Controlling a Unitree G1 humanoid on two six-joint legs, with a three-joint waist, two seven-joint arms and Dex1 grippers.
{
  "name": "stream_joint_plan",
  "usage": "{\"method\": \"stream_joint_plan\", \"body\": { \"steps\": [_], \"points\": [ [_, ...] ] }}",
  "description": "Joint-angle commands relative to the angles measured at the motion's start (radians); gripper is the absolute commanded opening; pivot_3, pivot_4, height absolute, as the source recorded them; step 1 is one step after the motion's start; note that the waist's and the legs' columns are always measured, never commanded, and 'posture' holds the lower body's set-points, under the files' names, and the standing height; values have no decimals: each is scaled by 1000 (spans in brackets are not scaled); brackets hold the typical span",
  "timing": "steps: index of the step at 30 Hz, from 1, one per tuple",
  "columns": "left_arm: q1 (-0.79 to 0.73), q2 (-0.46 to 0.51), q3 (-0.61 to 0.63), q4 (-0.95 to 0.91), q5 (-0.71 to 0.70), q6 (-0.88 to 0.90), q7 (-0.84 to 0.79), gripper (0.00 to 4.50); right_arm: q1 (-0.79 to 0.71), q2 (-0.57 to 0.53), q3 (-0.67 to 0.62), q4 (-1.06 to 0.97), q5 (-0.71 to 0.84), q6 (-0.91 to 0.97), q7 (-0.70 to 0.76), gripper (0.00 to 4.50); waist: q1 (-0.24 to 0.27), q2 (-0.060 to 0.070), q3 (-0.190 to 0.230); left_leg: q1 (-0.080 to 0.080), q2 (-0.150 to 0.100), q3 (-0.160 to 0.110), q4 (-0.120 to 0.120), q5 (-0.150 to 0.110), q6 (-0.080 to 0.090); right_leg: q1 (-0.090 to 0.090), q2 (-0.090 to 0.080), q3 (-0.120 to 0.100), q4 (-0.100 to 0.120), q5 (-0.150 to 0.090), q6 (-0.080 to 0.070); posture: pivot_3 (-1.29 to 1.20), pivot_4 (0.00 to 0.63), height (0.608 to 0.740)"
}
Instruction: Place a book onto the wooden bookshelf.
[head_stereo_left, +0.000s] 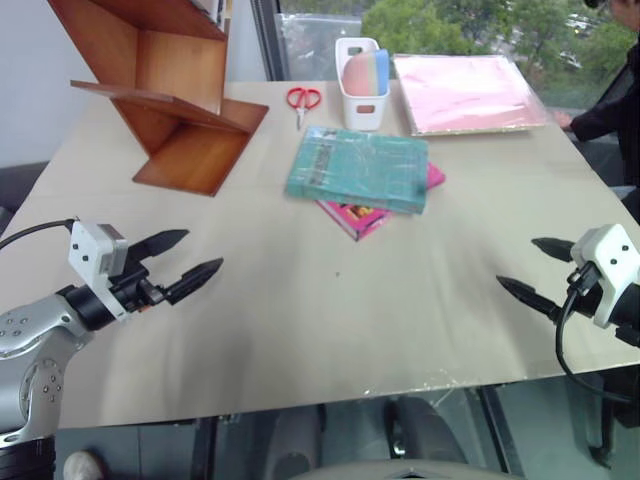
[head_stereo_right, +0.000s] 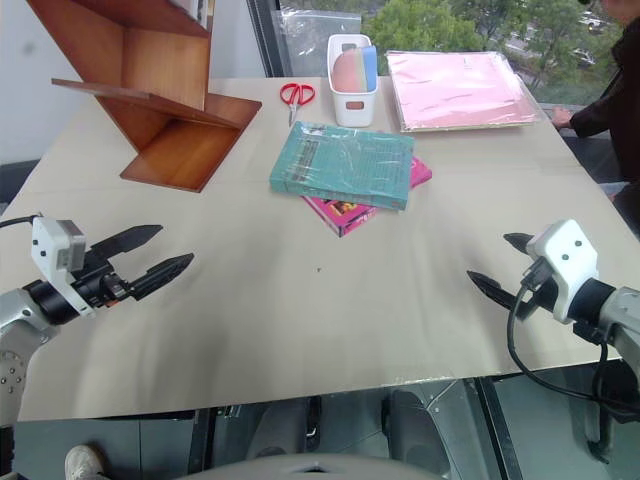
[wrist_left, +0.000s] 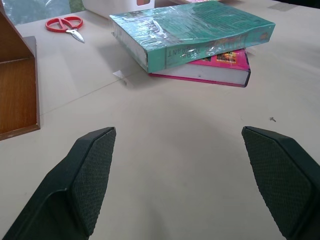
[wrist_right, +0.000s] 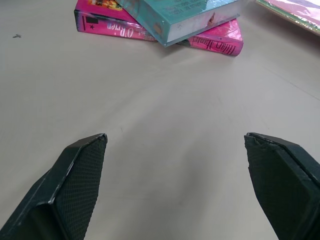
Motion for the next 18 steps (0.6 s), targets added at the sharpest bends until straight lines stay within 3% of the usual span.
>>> {"method": "stream_joint_plan", "body": {
  "steps": [1, 5, 10, 16, 18],
  "points": [
    [-29, 8, 8, -31, -18, 1, -1, 4327, -36, -5, 22, -27, -3, 0, -15, 4500, 0, 0, 0, 0, 0, 0, 0, 0, 0, 0, 0, 0, 0, 0, 0, 0, 150, 740],
    [-66, 2, -27, -23, -23, 1, -14, 4327, -75, -8, 91, -51, -61, 1, -64, 4500, 0, 0, 0, 0, 0, 0, 1, 0, 0, 0, 0, 0, 0, 0, 0, 0, 150, 740],
    [-72, 6, -37, -30, -26, 0, -28, 4327, -112, 6, 96, -46, -13, 56, -73, 4500, 0, 0, 0, -2, 0, 0, 0, 0, 0, -2, 0, 0, 0, 1, 2, 0, 150, 740],
    [-118, -24, -177, -131, 24, -37, -16, 4327, -390, 92, 289, 179, -135, 118, -202, 4500, -3, 0, 0, -1, 0, 2, 2, 0, 0, -2, 0, 2, 1, 0, -1, 0, 150, 740],
    [-143, -44, -215, -152, 34, -34, 9, 4500, -450, 116, 343, 257, -174, 99, -205, 3685, 3, 0, 0, -2, 0, 1, 2, 0, 0, -3, 1, 1, 1, 2, 2, 0, 150, 740]
  ]
}}
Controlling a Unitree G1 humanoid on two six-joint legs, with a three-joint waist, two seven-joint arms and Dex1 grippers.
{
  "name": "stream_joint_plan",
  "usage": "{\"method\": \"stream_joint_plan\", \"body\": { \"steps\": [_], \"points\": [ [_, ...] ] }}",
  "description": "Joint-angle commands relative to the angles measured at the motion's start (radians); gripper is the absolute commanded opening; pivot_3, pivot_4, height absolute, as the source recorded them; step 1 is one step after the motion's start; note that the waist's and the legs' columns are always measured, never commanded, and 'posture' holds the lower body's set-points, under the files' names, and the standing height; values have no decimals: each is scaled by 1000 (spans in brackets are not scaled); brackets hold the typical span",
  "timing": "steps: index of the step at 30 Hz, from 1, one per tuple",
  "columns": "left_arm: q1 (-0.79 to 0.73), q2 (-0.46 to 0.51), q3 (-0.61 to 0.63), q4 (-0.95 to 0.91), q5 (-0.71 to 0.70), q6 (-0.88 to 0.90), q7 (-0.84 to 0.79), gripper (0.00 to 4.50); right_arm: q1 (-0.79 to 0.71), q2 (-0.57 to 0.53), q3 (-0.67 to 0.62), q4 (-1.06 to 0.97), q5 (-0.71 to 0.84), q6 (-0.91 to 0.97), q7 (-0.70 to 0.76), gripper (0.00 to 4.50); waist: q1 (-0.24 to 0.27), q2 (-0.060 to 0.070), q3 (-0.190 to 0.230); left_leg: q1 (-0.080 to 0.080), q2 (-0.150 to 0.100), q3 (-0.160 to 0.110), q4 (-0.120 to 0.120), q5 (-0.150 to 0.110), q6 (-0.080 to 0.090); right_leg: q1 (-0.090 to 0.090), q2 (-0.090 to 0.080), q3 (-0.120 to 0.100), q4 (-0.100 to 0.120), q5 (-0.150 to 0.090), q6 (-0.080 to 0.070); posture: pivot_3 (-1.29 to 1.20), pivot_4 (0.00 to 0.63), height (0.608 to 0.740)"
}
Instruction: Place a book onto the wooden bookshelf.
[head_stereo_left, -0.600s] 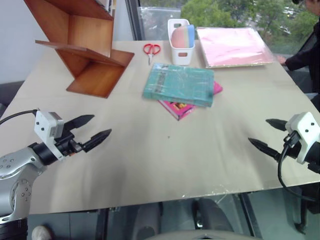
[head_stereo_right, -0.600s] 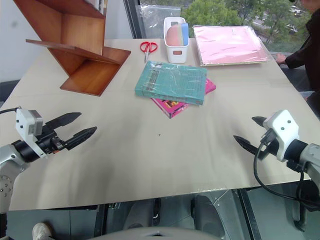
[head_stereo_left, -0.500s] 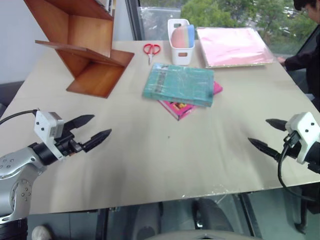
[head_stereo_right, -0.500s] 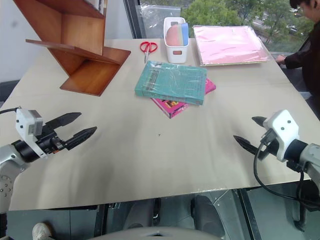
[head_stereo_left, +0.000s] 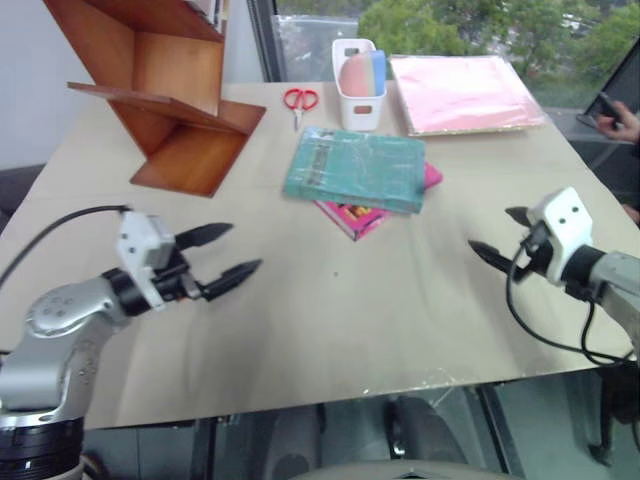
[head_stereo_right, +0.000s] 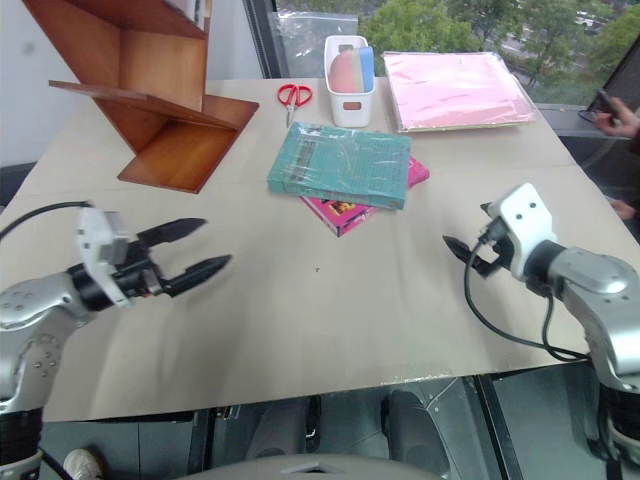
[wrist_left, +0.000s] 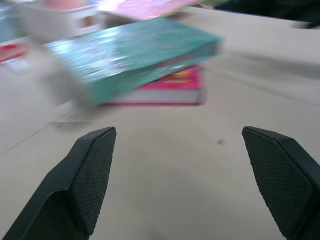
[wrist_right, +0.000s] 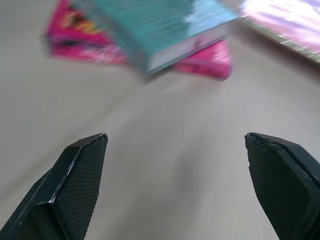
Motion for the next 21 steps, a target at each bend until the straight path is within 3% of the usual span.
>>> {"method": "stream_joint_plan", "body": {
  "steps": [1, 2, 9, 13, 21],
  "points": [
    [-31, -18, -33, -59, 8, -9, 33, 4500, -71, 23, 54, 95, -66, -31, -26, 3099, 2, 0, 0, -2, 0, 0, 0, 0, 0, -1, 0, 0, 0, 0, 0, 0, 150, 740],
    [-40, -29, -45, -64, 11, -7, 45, 4500, -103, 36, 80, 141, -97, -48, -40, 2965, 1, 0, 0, -2, 0, 0, 0, 0, 0, -1, 0, 0, 0, 0, 0, 0, 150, 740],
    [-28, -95, -100, -74, 46, -12, 107, 4500, -363, 254, 202, 589, -267, -289, -139, 16, -18, 1, 1, -2, 0, 0, -1, 0, 0, -2, 1, 1, 1, 0, 1, 0, 150, 740],
    [-14, -99, -100, -65, 78, -19, 139, 4500, -391, 310, 235, 654, -286, -399, -82, 16, -16, 1, 1, -3, -1, 0, -3, 0, 0, -3, 1, 1, 0, 0, 1, 0, 150, 740],
    [18, -114, -78, -76, 62, -5, 175, 4500, -300, 334, 256, 418, -226, -380, 57, 16, -19, 1, 1, -2, 0, 0, -4, 0, 0, -3, 0, 0, 0, 0, 1, 0, 150, 740]
  ]
}}
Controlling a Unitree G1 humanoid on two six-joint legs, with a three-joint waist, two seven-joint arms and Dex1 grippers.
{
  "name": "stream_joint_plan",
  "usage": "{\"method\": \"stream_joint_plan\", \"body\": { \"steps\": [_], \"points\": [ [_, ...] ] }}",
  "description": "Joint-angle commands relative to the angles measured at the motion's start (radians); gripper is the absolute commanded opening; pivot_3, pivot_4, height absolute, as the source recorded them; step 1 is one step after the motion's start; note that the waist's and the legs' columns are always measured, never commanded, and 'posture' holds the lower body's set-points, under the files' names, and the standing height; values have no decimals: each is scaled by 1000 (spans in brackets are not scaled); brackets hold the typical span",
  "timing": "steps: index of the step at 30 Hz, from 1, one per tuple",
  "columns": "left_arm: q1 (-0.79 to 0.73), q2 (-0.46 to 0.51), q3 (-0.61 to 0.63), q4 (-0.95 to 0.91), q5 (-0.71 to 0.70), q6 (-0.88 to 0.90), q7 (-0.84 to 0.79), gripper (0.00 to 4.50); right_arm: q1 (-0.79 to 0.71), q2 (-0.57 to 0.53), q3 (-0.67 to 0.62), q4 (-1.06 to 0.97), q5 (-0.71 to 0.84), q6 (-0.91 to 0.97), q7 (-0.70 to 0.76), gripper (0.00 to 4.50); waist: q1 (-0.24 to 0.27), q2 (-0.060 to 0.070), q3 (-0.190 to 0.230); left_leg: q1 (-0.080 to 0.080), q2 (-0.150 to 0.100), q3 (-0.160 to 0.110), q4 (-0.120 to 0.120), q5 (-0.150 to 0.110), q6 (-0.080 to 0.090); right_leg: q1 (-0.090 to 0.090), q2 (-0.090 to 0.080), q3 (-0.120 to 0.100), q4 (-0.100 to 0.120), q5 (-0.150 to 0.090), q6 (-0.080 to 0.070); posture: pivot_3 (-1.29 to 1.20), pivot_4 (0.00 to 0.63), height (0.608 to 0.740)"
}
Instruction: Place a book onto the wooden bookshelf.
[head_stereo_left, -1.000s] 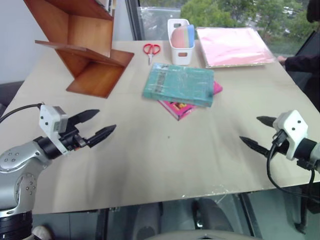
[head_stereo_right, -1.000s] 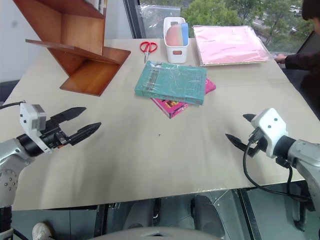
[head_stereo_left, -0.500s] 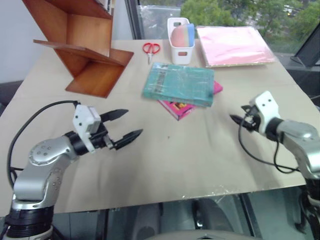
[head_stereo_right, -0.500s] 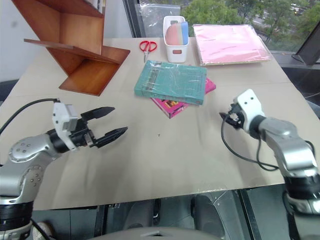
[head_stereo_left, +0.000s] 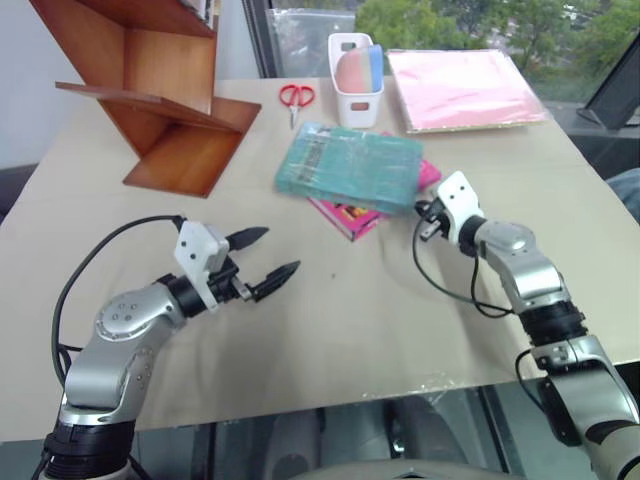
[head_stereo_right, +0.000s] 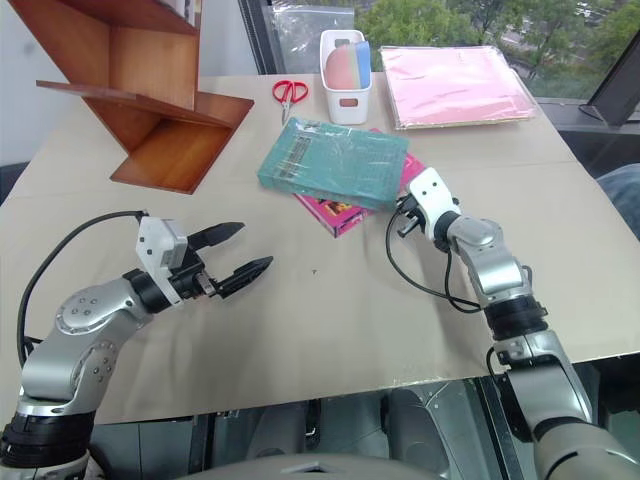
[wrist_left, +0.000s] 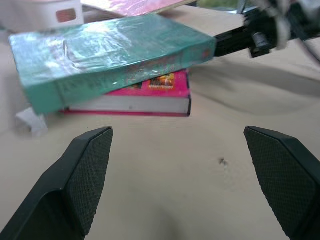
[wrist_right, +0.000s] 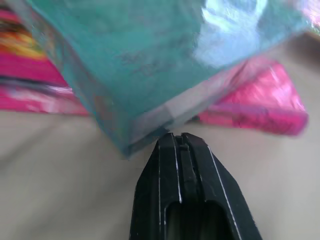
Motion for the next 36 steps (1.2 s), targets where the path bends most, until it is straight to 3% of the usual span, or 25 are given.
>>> {"method": "stream_joint_plan", "body": {
  "steps": [1, 22, 26, 31, 34, 36],
  "points": [
    [7, -3, 33, -34, -22, -17, -5, 4500, 31, 7, 18, -156, 20, 8, 48, 16, -1, 0, 0, 0, 0, 0, 0, 0, 0, 0, 0, 0, 0, 0, 0, 0, 150, 740],
    [-30, 133, 78, -64, -301, 93, -278, 4500, 29, 109, 95, -207, -1, 44, 72, 16, -6, 0, 0, 1, 0, 0, 0, 0, 0, 0, 0, 0, 1, 0, 0, 0, 150, 740],
    [-36, 114, 99, -30, -292, 111, -214, 4500, 42, 118, 93, -243, 15, 47, 86, 16, -7, 0, 0, 1, 0, 0, 0, 0, 0, 0, 0, 0, 1, 0, 0, 0, 150, 740],
    [-91, -12, 112, -9, -312, 211, 68, 4500, 134, 30, 35, -449, 120, 99, 180, 16, 6, 0, 0, 0, 0, -1, 0, 0, 0, 0, -1, -1, 0, 0, 0, 0, 150, 740],
    [-169, -102, 96, 38, -365, 336, 248, 4500, 194, -36, -27, -553, 162, 144, 183, 785, 19, 0, 0, 0, 0, -1, 0, 0, 0, 0, 0, -1, 0, 0, 0, 0, 150, 740],
    [-247, -182, 86, 110, -382, 415, 390, 4500, 221, -63, -58, -601, 158, 169, 148, 1831, 26, 0, 0, 1, -1, -3, 2, 0, 0, 2, 0, -3, 1, 0, 0, 0, 150, 740]
  ]
}}
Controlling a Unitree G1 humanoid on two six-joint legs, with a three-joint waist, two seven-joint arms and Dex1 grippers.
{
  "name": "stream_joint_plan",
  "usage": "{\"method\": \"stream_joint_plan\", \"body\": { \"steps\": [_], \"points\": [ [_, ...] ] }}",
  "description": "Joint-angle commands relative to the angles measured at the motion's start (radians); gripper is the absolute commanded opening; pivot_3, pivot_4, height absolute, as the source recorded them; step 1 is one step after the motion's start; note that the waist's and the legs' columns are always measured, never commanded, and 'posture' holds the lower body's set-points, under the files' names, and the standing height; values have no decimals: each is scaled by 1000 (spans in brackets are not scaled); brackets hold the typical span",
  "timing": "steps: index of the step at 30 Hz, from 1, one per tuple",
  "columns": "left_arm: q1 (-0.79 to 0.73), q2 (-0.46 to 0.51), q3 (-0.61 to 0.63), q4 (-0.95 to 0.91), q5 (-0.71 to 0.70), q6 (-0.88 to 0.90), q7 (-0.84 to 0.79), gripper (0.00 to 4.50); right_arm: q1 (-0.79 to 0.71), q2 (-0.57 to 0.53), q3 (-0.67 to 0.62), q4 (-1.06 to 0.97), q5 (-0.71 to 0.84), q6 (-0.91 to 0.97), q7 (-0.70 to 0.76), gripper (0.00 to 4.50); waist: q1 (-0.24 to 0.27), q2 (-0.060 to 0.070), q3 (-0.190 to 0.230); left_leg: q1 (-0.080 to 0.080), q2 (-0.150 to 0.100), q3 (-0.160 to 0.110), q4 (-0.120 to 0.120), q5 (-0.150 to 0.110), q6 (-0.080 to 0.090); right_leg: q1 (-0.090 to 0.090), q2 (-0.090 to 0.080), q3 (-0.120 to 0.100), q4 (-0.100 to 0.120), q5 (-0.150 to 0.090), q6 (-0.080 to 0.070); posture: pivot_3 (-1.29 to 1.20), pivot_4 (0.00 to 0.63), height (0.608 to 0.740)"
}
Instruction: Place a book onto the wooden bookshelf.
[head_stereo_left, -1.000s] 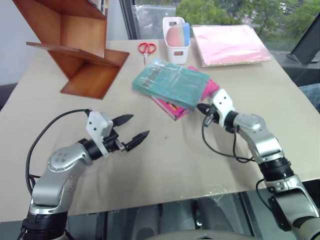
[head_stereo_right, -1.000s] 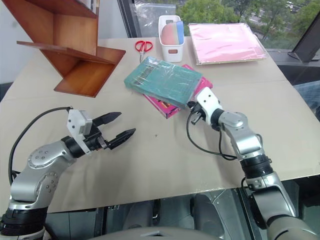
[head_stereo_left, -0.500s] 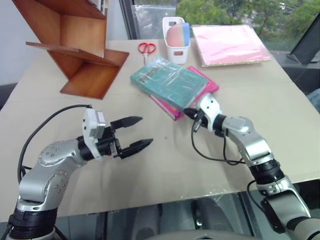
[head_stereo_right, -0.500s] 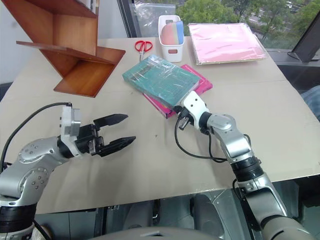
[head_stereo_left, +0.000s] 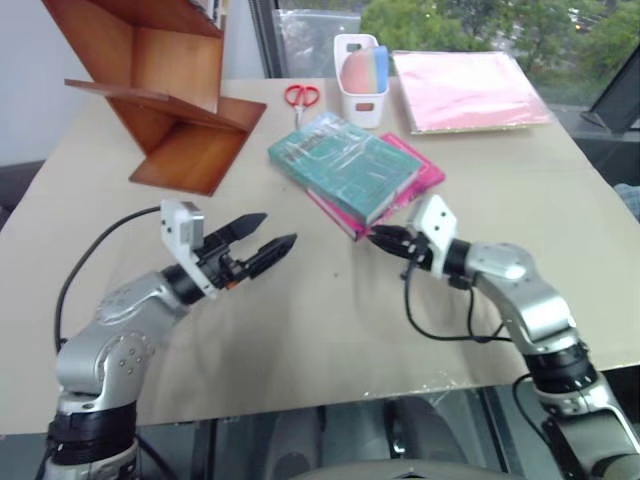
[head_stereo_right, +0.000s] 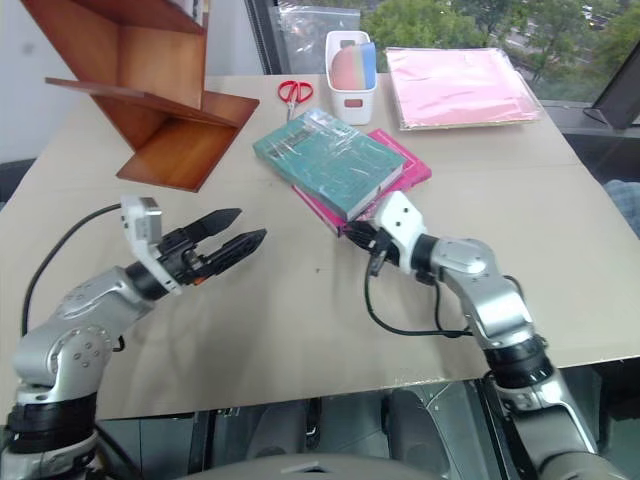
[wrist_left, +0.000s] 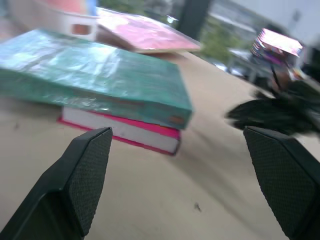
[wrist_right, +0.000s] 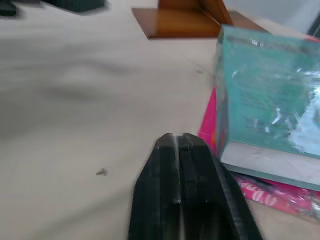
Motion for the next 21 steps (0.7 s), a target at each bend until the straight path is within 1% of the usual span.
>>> {"method": "stream_joint_plan", "body": {
  "steps": [1, 2, 4, 5, 7, 9, 12, 16, 21],
  "points": [
    [-119, -115, 4, 88, -66, 112, 217, 4500, 25, -26, -71, -107, 3, 35, -60, 2159, 1, 0, 0, 0, 0, 0, 0, 0, 0, 0, 0, 0, 0, 0, 0, 0, 150, 740],
    [-163, -165, 14, 130, -97, 140, 267, 4500, 26, -26, -74, -105, -15, 41, -90, 2596, 0, -1, 0, 0, 0, -1, 2, 0, 0, 1, 0, -1, 0, 0, 0, 0, 150, 740],
    [-254, -252, 18, 234, -90, 149, 351, 4500, 22, -23, -72, -95, -43, 41, -130, 3392, -3, -1, 0, 0, 0, -1, 4, 0, 0, 1, 0, 0, 0, 0, 1, 0, 150, 740],
    [-299, -295, 33, 295, -99, 153, 394, 4500, 20, -16, -72, -92, -43, 43, -142, 3392, -3, -1, 0, 0, -1, -1, 4, 0, 0, 2, 0, 0, 0, 0, 1, 0, 150, 740],
    [-375, -350, 48, 411, -83, 156, 463, 4500, 19, -4, -65, -101, -42, 50, -159, 3392, -6, -1, 0, 0, -1, -2, 4, 0, 0, 2, 1, 0, 0, 0, 1, 0, 150, 740],
    [-432, -389, 62, 488, -60, 106, 480, 4500, 21, 4, -58, -119, -41, 59, -170, 3392, -5, -1, 0, 0, -1, -3, 4, 0, 0, 2, 1, 0, 0, 0, 1, 0, 150, 740],
    [-518, -439, 127, 615, -77, 53, 528, 4500, 29, 7, -62, -154, -41, 78, -188, 3392, -6, -2, 0, -1, -2, -2, 4, 0, 0, 1, 1, 1, 0, 0, 1, 0, 150, 740],
    [-576, -455, 202, 721, -89, -4, 542, 4500, 48, -3, -79, -194, -40, 105, -210, 3392, -5, -2, 0, -2, -2, -2, 3, 0, 0, 1, 0, 0, -2, 0, 1, 0, 150, 740],
    [-657, -436, 229, 859, -73, -51, 471, 4500, 70, 0, -85, -223, -40, 125, -237, 3392, -2, -2, 0, -2, -2, -3, 3, 0, 0, 1, 0, -1, -2, 0, 1, 0, 150, 740]
  ]
}}
